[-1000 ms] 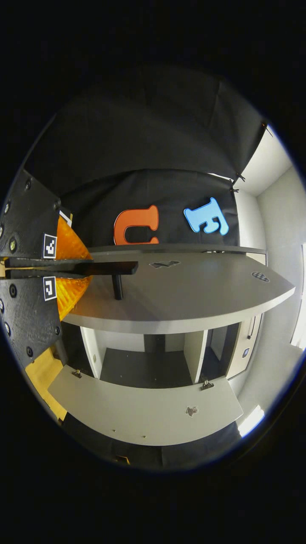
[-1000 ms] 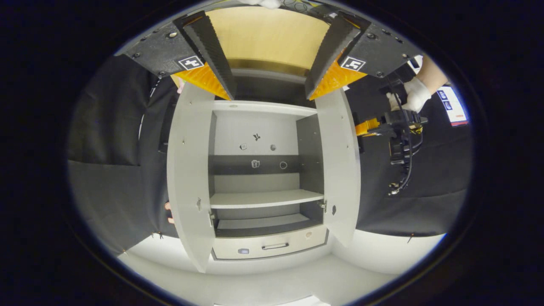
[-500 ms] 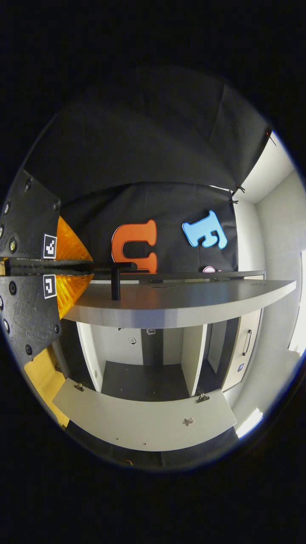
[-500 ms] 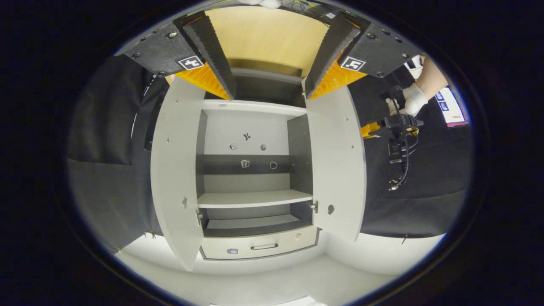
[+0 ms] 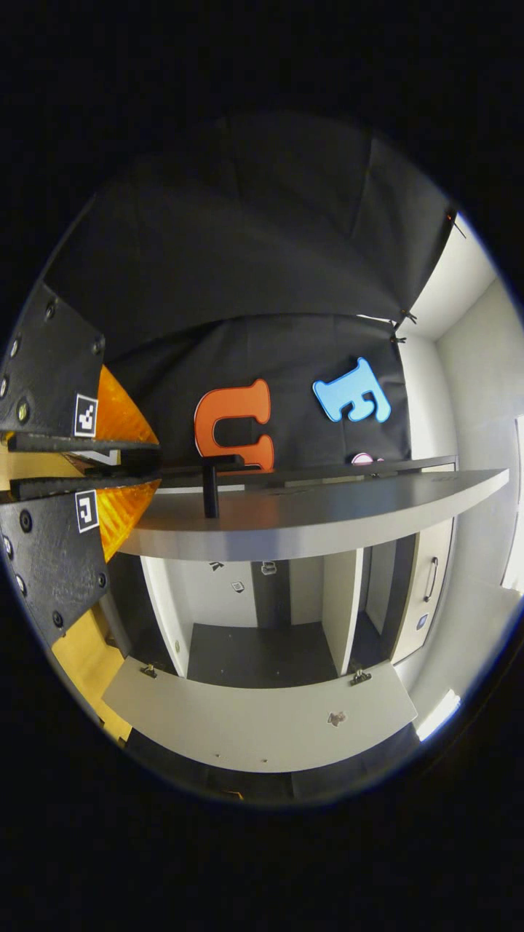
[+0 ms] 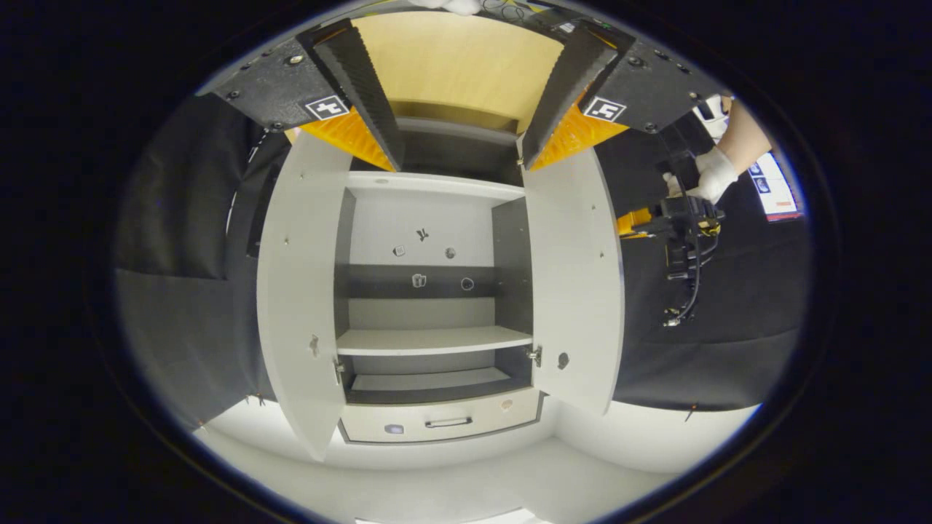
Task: Open the right door of the double-door shoe cabinet with the right hand, and open the left door with the left hand.
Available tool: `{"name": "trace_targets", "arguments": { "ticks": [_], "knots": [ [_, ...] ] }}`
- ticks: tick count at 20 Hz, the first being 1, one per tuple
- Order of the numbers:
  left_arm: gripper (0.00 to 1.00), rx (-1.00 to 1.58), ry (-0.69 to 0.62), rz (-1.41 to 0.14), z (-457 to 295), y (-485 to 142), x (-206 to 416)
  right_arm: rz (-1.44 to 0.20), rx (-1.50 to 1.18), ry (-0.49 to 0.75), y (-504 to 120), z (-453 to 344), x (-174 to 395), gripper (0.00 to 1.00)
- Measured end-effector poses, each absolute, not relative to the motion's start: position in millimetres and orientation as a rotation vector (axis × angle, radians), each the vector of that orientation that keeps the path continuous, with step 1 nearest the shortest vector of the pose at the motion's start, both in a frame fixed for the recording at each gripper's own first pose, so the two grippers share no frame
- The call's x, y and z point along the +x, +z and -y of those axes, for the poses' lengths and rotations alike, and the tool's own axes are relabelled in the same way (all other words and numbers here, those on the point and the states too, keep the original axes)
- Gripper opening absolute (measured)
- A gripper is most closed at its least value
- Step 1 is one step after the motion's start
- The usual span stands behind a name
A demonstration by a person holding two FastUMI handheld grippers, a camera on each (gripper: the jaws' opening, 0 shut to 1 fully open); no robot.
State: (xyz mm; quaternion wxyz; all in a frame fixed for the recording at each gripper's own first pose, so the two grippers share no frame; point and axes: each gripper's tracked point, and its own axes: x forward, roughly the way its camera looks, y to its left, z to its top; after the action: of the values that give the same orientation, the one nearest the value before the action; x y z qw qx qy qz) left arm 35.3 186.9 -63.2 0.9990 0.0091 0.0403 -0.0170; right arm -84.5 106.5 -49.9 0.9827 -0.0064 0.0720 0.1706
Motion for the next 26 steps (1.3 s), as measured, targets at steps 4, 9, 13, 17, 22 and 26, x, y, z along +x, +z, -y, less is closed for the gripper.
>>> {"name": "trace_targets", "arguments": {
  "ticks": [4,9,13,17,22,26],
  "knots": [
    [0.53,0.051,0.025,-0.086,-200.8,-67.9,25.5,-0.146,-0.014,0.342,-50.8,-106.2,-86.7,1.0],
    [0.96,0.027,0.096,-0.094,-224.2,-81.4,4.2,-0.158,-0.012,0.345,-54.7,-105.5,-85.8,1.0],
    [0.96,-0.011,0.119,-0.126,-231.2,-95.9,-11.9,-0.162,-0.01,0.341,-57.7,-105.4,-84.9,1.0],
    [0.97,-0.013,0.109,-0.116,-219.3,-83.7,-31.2,-0.151,-0.008,0.314,-53.8,-101.0,-84.8,1.0],
    [0.97,-0.017,0.068,-0.068,-181.8,-48.3,-56.9,-0.117,-0.006,0.24,-40.6,-81.7,-76.6,1.0],
    [0.96,-0.017,0.018,-0.04,-138.0,-27.8,-69.4,-0.103,-0.016,0.18,-33.3,-63.4,-71.7,1.0]
  ]
}}
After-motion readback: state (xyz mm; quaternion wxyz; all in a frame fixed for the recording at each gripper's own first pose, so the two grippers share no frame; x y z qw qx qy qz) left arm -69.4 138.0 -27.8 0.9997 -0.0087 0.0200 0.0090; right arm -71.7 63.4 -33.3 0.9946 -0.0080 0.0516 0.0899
